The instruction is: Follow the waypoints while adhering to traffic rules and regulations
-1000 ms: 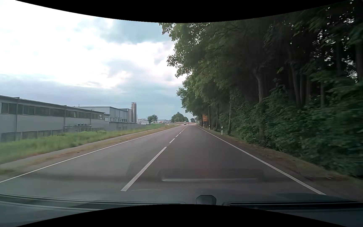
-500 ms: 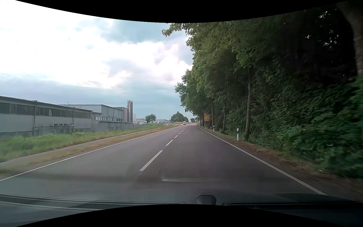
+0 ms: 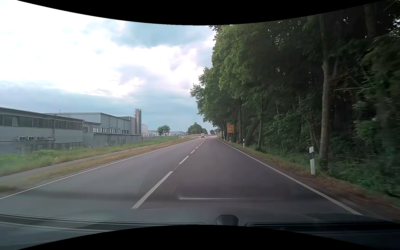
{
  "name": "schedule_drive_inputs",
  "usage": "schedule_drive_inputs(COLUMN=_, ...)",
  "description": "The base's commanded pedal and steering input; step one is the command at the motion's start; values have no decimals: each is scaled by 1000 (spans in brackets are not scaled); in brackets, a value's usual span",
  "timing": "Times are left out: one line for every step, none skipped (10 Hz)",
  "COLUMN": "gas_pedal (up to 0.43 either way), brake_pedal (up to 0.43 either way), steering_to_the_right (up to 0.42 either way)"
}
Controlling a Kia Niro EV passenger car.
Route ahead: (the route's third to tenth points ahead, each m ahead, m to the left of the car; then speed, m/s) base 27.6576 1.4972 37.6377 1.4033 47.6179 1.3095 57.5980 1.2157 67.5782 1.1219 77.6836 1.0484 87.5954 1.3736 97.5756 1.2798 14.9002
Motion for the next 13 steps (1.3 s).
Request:
schedule_drive_inputs(gas_pedal=67, brake_pedal=0, steering_to_the_right=-2)
schedule_drive_inputs(gas_pedal=67, brake_pedal=0, steering_to_the_right=-3)
schedule_drive_inputs(gas_pedal=59, brake_pedal=0, steering_to_the_right=-2)
schedule_drive_inputs(gas_pedal=59, brake_pedal=0, steering_to_the_right=-3)
schedule_drive_inputs(gas_pedal=59, brake_pedal=0, steering_to_the_right=-3)
schedule_drive_inputs(gas_pedal=59, brake_pedal=0, steering_to_the_right=-2)
schedule_drive_inputs(gas_pedal=59, brake_pedal=0, steering_to_the_right=-2)
schedule_drive_inputs(gas_pedal=59, brake_pedal=0, steering_to_the_right=-2)
schedule_drive_inputs(gas_pedal=47, brake_pedal=0, steering_to_the_right=-2)
schedule_drive_inputs(gas_pedal=47, brake_pedal=0, steering_to_the_right=-3)
schedule_drive_inputs(gas_pedal=79, brake_pedal=0, steering_to_the_right=-3)
schedule_drive_inputs(gas_pedal=98, brake_pedal=0, steering_to_the_right=-3)
schedule_drive_inputs(gas_pedal=98, brake_pedal=0, steering_to_the_right=-2)
